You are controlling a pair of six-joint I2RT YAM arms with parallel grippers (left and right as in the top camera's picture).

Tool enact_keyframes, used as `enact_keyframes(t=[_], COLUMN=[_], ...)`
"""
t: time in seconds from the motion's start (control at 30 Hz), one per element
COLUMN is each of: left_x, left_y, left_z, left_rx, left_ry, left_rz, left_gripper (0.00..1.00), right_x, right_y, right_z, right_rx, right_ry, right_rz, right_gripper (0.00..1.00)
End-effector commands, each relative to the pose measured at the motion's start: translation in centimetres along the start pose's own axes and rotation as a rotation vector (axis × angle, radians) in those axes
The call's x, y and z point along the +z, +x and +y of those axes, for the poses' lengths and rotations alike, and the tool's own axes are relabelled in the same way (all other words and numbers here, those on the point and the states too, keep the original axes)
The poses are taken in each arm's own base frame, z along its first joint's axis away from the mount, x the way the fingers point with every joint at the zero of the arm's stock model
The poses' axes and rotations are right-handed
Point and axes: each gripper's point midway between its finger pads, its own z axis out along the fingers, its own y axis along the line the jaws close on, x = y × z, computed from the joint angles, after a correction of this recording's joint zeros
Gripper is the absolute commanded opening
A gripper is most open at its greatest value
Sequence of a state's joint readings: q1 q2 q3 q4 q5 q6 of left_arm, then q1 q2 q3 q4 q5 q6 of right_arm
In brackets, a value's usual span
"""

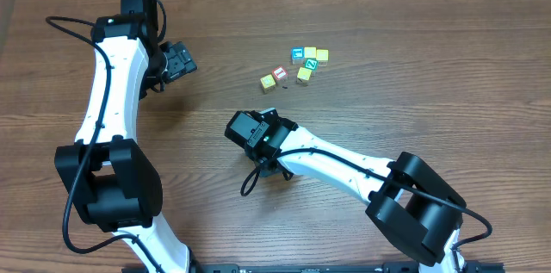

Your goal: Flip 4 blocks

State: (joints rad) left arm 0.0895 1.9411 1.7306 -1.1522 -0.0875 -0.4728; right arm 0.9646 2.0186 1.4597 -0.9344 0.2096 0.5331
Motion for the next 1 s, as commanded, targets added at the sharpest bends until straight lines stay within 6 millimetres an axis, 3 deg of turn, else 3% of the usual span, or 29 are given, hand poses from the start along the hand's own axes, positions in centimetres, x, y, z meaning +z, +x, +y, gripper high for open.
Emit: enact_keyframes(t=[0.0,0.5,0.67,0.97], left_x=[-1.1,-1.1,-1.1,-1.1], left_y=[-0.7,-0.7,-0.7,-0.7], left_z=[0.0,0.0,0.0,0.0], left_rx=[-0.019,-0.019,-0.019,-0.019], left_ry=[0.007,0.007,0.007,0.007], left_rz=[-0.034,-0.034,-0.034,-0.034], left_gripper=[1.00,1.00,1.00,1.00], right_x=[-0.2,0.3,0.2,0.7], right_y=[-0.8,-0.4,0.1,0.5], right_z=[-0.1,-0.2,0.7,0.0], right_rx=[0.028,0.030,0.030,0.027], right_ry=[0.000,0.001,-0.051,-0.020], right_rz=[-0.025,-0.021,0.014,0.017], right_gripper=[0.05,0.05,0.05,0.05])
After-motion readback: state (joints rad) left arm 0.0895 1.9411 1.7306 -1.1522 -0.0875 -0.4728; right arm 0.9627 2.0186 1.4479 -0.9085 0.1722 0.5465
